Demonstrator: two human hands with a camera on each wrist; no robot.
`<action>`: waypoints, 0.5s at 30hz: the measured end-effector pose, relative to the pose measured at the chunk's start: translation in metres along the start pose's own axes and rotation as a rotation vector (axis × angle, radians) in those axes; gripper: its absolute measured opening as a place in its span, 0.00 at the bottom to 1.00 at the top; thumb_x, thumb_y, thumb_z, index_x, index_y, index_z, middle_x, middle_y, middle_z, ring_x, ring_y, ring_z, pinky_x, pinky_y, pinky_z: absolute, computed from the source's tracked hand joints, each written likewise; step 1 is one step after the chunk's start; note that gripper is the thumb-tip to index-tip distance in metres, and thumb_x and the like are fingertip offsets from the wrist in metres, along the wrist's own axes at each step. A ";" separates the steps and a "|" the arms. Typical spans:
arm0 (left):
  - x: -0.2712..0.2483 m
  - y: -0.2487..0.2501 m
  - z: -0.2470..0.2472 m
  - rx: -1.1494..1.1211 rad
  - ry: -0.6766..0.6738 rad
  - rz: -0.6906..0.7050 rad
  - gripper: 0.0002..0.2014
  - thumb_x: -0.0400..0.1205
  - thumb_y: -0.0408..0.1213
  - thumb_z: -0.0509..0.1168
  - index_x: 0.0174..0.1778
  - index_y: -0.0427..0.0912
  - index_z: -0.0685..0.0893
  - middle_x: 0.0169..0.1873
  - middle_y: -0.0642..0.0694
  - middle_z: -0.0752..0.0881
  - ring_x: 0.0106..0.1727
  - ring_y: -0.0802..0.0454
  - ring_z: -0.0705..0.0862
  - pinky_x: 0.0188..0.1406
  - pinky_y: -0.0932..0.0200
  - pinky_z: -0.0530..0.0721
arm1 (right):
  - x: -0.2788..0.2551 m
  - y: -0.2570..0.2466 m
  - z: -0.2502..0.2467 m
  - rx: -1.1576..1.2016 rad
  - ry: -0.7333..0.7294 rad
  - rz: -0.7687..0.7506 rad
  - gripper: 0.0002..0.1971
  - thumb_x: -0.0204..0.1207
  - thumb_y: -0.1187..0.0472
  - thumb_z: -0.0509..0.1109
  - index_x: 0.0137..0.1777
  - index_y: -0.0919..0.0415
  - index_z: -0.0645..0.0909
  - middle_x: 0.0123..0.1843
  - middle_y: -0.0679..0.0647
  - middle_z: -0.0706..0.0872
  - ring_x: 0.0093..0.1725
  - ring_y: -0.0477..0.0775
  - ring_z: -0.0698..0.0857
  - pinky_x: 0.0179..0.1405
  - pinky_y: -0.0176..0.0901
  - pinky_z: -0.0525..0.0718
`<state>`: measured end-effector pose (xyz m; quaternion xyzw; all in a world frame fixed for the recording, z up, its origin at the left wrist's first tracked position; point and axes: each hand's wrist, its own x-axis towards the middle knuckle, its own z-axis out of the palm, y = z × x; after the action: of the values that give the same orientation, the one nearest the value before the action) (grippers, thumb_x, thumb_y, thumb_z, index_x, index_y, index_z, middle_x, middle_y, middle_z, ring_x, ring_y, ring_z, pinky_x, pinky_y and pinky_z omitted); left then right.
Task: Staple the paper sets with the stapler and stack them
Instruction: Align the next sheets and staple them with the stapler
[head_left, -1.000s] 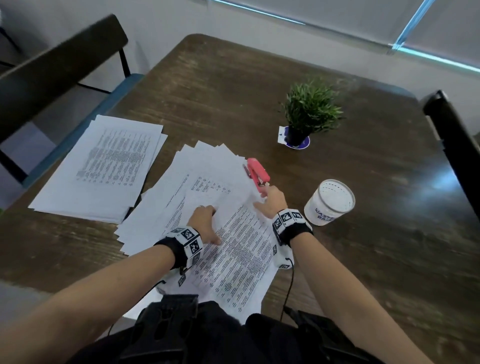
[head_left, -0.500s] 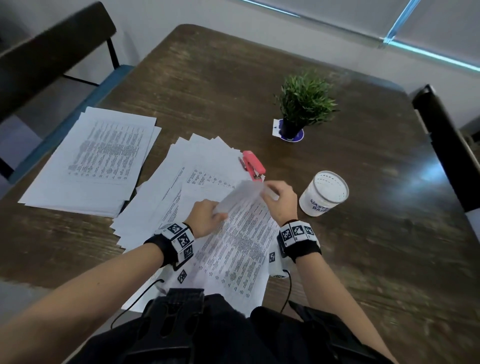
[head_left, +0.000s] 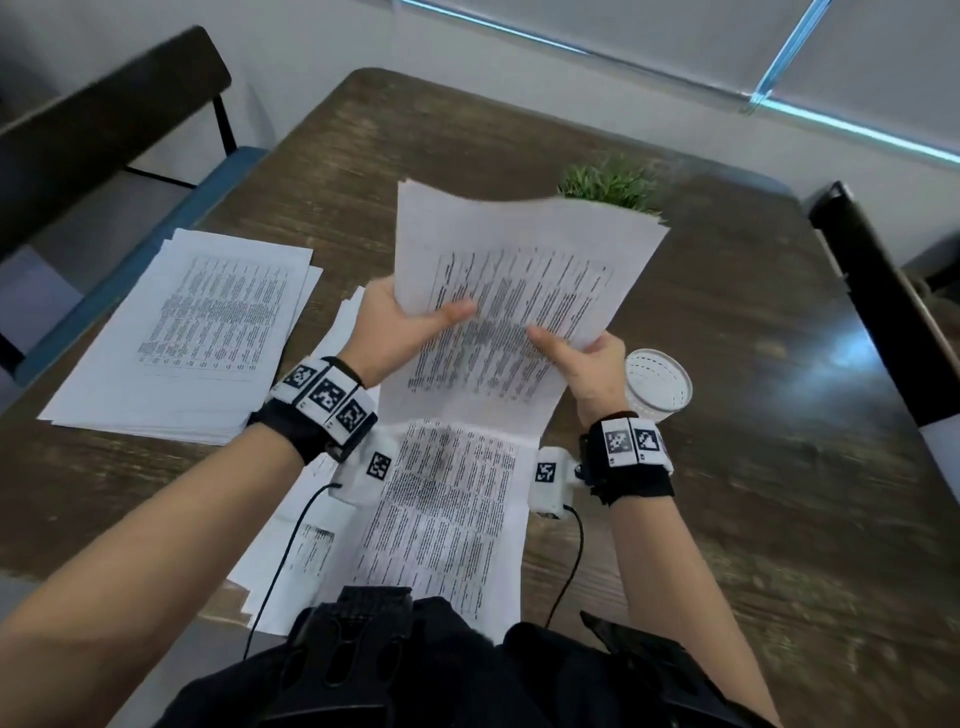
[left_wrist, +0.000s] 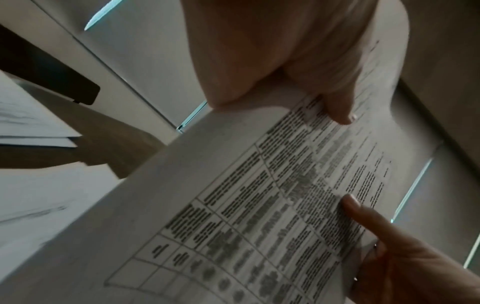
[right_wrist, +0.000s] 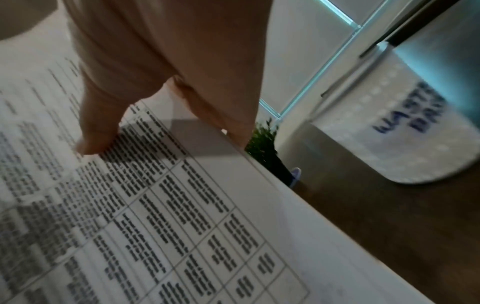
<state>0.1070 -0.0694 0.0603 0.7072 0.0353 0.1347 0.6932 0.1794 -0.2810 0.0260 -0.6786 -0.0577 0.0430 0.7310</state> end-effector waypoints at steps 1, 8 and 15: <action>0.005 0.006 -0.002 -0.023 0.031 0.028 0.18 0.72 0.34 0.76 0.56 0.37 0.85 0.49 0.47 0.91 0.53 0.50 0.90 0.48 0.56 0.90 | 0.002 -0.009 0.001 -0.006 -0.007 -0.037 0.16 0.67 0.71 0.81 0.55 0.70 0.86 0.54 0.62 0.90 0.57 0.59 0.89 0.58 0.51 0.88; 0.020 0.031 -0.011 -0.054 0.142 0.129 0.21 0.70 0.32 0.80 0.58 0.43 0.85 0.51 0.47 0.89 0.49 0.60 0.87 0.46 0.66 0.85 | 0.013 -0.032 0.010 0.011 -0.021 -0.142 0.14 0.66 0.72 0.81 0.51 0.70 0.86 0.46 0.53 0.93 0.50 0.55 0.91 0.54 0.51 0.89; 0.026 0.040 -0.007 -0.089 0.260 0.155 0.13 0.71 0.29 0.79 0.38 0.47 0.82 0.29 0.66 0.88 0.37 0.70 0.87 0.38 0.71 0.83 | 0.019 -0.043 0.026 0.012 -0.021 -0.249 0.14 0.67 0.75 0.80 0.52 0.69 0.86 0.41 0.45 0.92 0.47 0.48 0.91 0.49 0.43 0.88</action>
<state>0.1246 -0.0577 0.1038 0.6530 0.0640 0.2799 0.7008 0.1940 -0.2559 0.0711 -0.6613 -0.1490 -0.0406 0.7341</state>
